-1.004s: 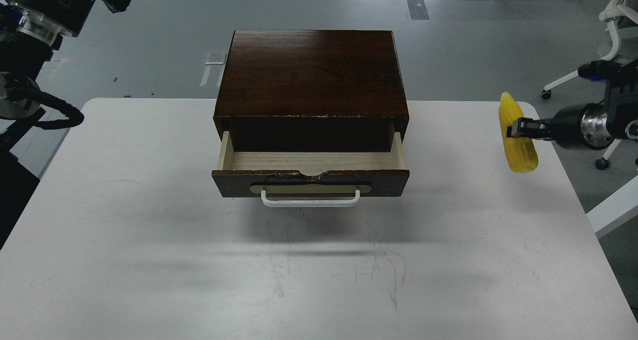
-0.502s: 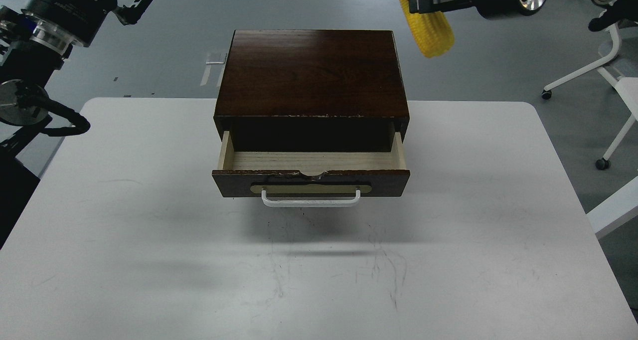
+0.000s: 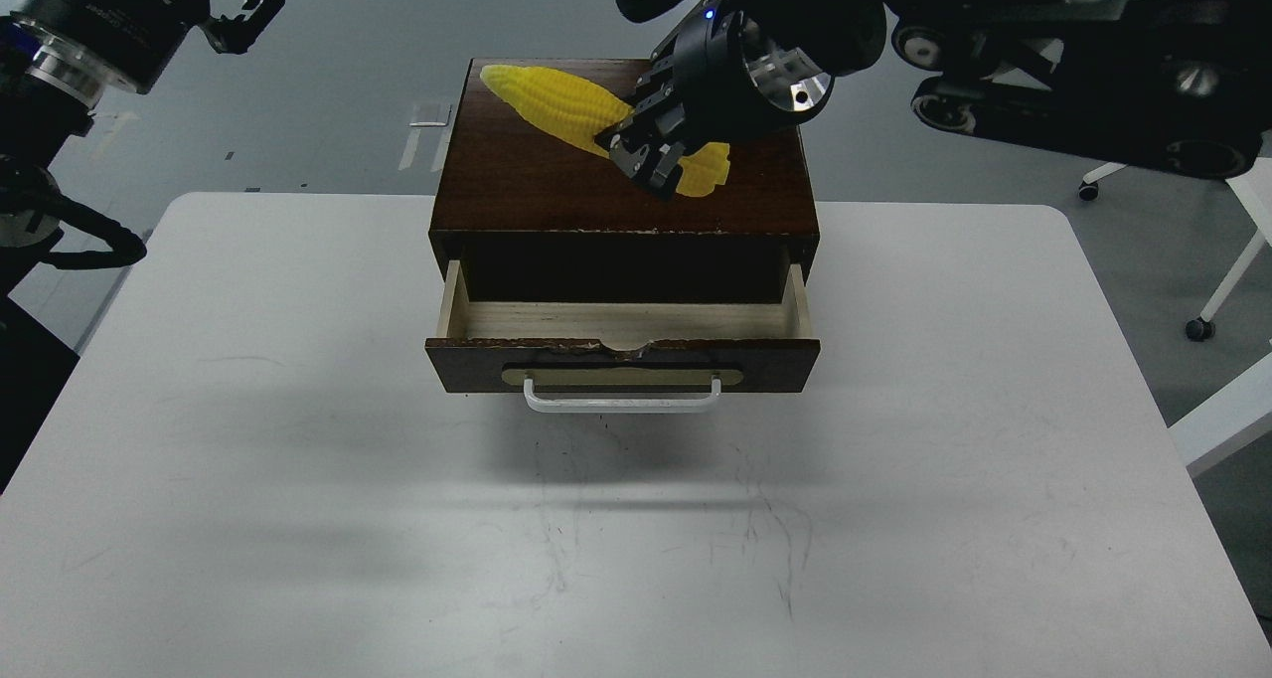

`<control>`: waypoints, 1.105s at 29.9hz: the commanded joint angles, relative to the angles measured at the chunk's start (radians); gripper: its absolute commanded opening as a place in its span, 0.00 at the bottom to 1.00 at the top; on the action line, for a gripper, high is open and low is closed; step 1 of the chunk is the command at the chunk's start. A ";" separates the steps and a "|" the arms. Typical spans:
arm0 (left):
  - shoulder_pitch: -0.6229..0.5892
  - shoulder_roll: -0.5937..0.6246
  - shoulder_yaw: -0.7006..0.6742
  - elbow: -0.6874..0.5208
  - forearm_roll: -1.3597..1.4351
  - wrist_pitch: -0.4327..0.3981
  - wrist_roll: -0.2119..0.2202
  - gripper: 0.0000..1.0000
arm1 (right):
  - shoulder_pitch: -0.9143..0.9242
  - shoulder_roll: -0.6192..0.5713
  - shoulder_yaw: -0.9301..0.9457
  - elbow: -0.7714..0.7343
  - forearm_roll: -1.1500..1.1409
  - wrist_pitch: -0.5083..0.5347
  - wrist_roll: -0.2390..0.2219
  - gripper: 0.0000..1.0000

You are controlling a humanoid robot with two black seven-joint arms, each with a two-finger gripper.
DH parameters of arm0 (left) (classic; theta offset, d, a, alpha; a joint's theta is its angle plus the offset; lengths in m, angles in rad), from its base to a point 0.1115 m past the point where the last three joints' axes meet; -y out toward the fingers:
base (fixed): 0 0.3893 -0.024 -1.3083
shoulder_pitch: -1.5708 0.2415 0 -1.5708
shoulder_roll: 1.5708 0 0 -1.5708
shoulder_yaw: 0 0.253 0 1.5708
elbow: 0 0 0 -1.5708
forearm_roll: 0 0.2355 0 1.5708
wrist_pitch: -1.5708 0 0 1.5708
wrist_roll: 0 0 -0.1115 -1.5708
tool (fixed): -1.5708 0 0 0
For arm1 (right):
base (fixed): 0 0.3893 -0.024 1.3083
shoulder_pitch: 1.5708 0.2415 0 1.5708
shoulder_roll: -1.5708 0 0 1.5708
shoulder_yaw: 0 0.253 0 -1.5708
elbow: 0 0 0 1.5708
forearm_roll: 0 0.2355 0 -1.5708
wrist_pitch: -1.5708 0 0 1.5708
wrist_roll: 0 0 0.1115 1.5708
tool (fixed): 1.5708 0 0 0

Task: Put corn in drawer with both arms
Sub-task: 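Lift the corn and carry it over the open drawer, then lower the corn into the drawer and open the right gripper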

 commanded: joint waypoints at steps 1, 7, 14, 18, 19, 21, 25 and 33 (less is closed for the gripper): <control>0.000 0.000 -0.005 0.000 0.000 0.000 -0.002 0.98 | -0.037 0.031 -0.002 0.017 -0.149 0.000 0.010 0.06; 0.000 0.002 -0.006 0.000 0.000 0.000 0.000 0.98 | -0.087 0.065 -0.006 0.017 -0.229 -0.003 0.012 0.06; 0.000 0.015 -0.008 0.000 0.000 0.000 0.000 0.98 | -0.183 0.069 -0.039 0.013 -0.281 -0.014 0.010 0.07; 0.001 0.020 -0.006 0.000 0.000 0.000 -0.002 0.98 | -0.189 0.069 -0.036 0.013 -0.278 -0.015 0.010 0.11; 0.001 0.020 -0.006 0.000 0.000 0.000 -0.002 0.98 | -0.189 0.069 -0.036 0.013 -0.278 -0.015 0.010 0.11; 0.003 0.028 -0.006 0.000 0.000 0.000 -0.003 0.98 | -0.196 0.069 -0.035 0.014 -0.276 -0.018 0.010 0.16; 0.003 0.029 -0.006 0.000 0.000 0.000 -0.005 0.98 | -0.219 0.069 -0.033 0.014 -0.276 -0.044 0.010 0.42; 0.004 0.031 -0.003 0.000 0.000 0.000 -0.003 0.98 | -0.223 0.071 -0.032 0.013 -0.273 -0.050 0.010 0.65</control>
